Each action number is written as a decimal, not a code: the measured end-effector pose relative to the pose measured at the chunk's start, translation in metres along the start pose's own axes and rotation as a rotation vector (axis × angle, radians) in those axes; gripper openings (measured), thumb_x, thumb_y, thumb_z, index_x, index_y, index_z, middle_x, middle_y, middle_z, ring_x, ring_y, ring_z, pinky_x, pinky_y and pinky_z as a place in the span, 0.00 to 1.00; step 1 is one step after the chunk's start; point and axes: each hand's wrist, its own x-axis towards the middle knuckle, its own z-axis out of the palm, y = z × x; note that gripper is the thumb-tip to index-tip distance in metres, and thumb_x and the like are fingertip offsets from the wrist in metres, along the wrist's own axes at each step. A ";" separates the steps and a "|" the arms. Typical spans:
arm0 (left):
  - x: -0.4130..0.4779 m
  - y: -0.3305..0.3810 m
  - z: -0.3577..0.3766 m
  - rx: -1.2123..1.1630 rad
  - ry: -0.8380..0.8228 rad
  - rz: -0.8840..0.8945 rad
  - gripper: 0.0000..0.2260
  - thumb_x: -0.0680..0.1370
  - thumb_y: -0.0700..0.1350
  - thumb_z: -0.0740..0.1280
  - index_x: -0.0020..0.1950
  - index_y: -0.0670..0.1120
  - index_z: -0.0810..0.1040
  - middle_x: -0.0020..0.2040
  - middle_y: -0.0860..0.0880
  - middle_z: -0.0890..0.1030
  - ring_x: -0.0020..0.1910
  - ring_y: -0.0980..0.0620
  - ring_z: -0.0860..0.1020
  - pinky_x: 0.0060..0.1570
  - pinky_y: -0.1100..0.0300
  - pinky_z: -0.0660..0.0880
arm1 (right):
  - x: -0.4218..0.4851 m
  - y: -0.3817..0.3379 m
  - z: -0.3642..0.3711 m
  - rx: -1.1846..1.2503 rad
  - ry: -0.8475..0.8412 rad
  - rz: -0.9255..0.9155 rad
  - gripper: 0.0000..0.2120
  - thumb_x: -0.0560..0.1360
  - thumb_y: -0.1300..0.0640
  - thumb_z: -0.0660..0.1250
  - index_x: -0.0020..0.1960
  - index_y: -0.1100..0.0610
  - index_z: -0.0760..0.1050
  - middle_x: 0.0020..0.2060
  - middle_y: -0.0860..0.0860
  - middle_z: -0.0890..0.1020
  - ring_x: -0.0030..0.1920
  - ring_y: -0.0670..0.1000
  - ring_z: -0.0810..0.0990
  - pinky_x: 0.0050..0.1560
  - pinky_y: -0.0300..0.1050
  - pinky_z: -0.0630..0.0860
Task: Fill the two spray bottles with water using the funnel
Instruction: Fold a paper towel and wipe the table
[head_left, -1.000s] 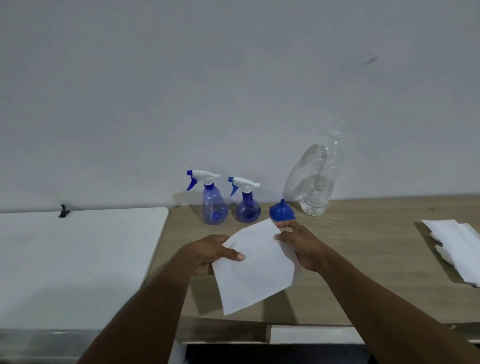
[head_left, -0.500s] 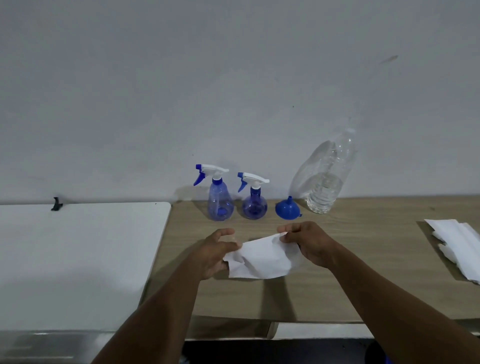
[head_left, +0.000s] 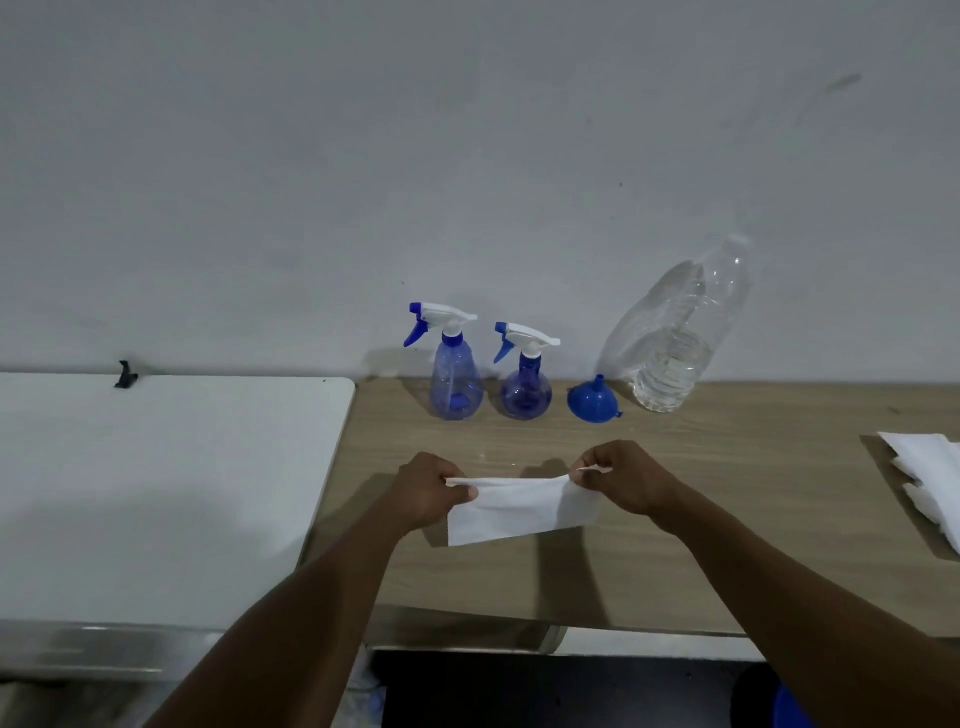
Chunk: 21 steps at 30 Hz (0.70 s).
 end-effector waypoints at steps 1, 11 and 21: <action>-0.003 -0.004 -0.003 0.006 -0.043 -0.014 0.06 0.75 0.46 0.74 0.42 0.44 0.83 0.31 0.52 0.79 0.27 0.60 0.76 0.26 0.69 0.68 | 0.000 0.000 0.000 0.022 -0.055 -0.002 0.07 0.78 0.60 0.68 0.50 0.61 0.84 0.49 0.55 0.84 0.47 0.48 0.79 0.45 0.38 0.74; 0.013 -0.023 -0.052 0.221 0.362 0.101 0.07 0.76 0.49 0.69 0.40 0.50 0.83 0.34 0.50 0.81 0.38 0.48 0.81 0.36 0.62 0.69 | 0.049 -0.055 0.020 -0.048 -0.075 -0.149 0.04 0.77 0.64 0.68 0.46 0.57 0.80 0.44 0.52 0.82 0.46 0.51 0.79 0.46 0.41 0.75; 0.018 -0.104 -0.022 0.630 0.441 0.258 0.12 0.72 0.43 0.68 0.53 0.49 0.85 0.50 0.46 0.85 0.50 0.44 0.82 0.52 0.52 0.79 | 0.046 -0.002 0.091 -0.449 0.121 -0.497 0.08 0.73 0.62 0.70 0.49 0.50 0.81 0.52 0.47 0.83 0.56 0.50 0.77 0.58 0.46 0.75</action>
